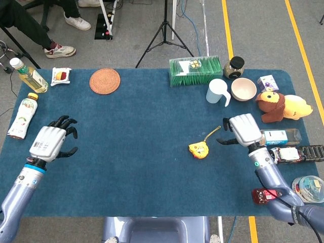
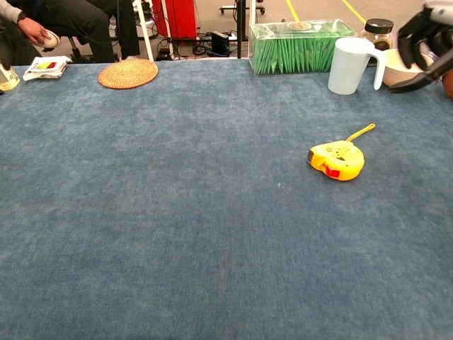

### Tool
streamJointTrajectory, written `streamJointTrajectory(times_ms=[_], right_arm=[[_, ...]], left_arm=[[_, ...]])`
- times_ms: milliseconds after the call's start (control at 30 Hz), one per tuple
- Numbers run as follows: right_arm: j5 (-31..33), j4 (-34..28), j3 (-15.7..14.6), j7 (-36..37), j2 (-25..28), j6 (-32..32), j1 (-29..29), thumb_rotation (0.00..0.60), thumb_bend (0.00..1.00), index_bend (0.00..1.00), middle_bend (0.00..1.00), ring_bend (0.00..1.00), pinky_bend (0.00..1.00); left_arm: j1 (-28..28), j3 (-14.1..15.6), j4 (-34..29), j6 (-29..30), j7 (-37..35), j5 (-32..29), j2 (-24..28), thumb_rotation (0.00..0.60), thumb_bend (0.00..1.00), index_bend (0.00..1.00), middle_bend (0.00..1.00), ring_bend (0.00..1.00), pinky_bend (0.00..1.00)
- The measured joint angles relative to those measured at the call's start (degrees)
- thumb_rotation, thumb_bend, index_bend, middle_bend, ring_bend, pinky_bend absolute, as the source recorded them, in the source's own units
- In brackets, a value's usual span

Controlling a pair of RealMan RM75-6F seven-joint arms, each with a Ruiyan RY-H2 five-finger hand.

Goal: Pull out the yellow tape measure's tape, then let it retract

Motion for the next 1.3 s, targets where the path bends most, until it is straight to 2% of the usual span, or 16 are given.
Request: streamJointTrajectory(times_ms=[133,333,633,967,1300], right_arm=[[-0.5,0.4,-0.3,0.1,0.9,4.1,-3.2,0.457,0.24,0.64,0.72,0.79,0.69],[-0.3,-0.4,-1.4,1.1,2.9,8.7,-8.5,0.456,0.24,0.64,0.72,0.78,0.69],[0.6,-2.7,-3.4,1.3,5.2,13.1,-15.0,0.455,0.24,0.64,0.72,0.77,0.69],[0.7,-5.8,-5.6,1.9,7.7,18.2,-22.1,0.453,0.23,0.64,0.72,0.76,0.67],[-0.7,-7.0,-6.3,2.9,9.1,18.9,-25.0,0.455,0.23,0.64,0.72,0.76,0.67]], left_arm=[[2.7,0.6,2.4,5.0,0.6,2.2,-0.6,0.6,0.25,0.56,0.37,0.28,0.34],[8.5,1.8,8.5,14.2,0.3,7.3,-2.9,0.6,0.25,0.57,0.38,0.28,0.34],[15.7,4.1,11.1,20.3,-0.8,9.3,-4.5,0.6,0.25,0.57,0.38,0.28,0.34],[21.0,6.3,8.3,22.7,2.0,10.0,-2.9,0.6,0.25,0.57,0.38,0.28,0.34],[22.9,7.0,3.5,21.1,6.3,10.0,-0.6,0.6,0.25,0.57,0.38,0.28,0.34]])
